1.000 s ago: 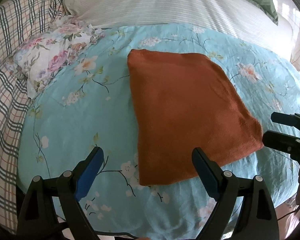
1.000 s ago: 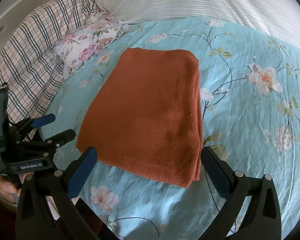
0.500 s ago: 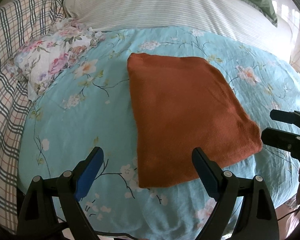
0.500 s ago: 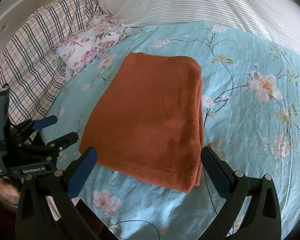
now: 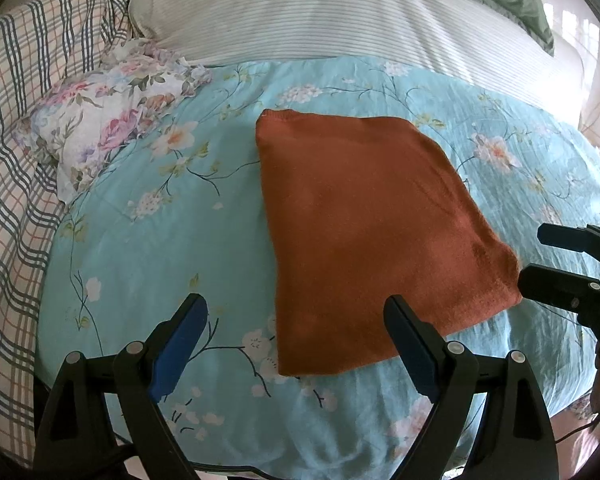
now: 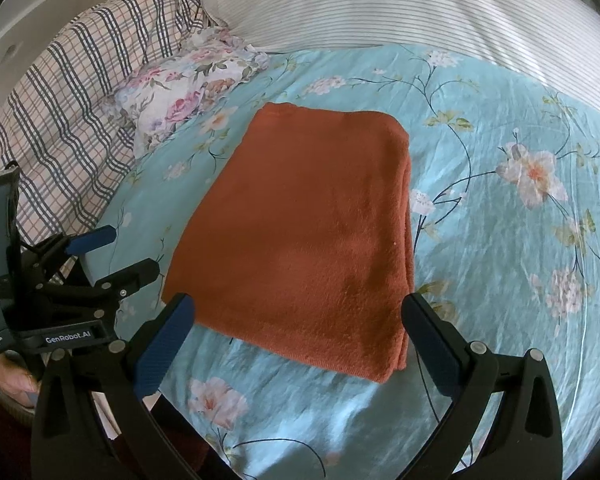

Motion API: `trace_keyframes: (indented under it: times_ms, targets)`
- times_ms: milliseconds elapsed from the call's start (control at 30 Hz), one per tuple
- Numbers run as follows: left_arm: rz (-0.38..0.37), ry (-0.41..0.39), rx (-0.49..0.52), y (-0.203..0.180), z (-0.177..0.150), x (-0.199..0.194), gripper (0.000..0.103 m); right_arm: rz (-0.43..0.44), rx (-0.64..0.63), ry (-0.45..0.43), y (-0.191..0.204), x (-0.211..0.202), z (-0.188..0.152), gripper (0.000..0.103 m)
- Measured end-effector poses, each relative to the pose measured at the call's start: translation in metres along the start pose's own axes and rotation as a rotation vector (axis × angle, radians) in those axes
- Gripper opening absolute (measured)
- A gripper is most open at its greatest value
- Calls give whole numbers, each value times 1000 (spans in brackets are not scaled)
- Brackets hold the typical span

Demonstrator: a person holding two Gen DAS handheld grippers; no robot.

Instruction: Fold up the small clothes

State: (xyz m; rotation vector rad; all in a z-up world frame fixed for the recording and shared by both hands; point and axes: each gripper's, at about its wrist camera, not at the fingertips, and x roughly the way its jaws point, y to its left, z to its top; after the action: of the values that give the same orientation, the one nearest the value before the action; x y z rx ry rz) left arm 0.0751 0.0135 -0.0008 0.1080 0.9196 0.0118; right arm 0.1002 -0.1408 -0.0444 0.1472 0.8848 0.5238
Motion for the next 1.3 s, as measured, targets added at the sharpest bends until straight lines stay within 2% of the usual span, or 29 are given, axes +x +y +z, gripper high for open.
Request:
trace_keyframes:
  times_ms: [1033, 1300]
  targets:
    - [-9, 12, 9, -3, 7, 9, 90, -6, 9, 13, -9, 8, 2, 103]
    - [-35, 9, 10, 3, 12, 18, 90, -10, 11, 13, -13, 14, 8, 103]
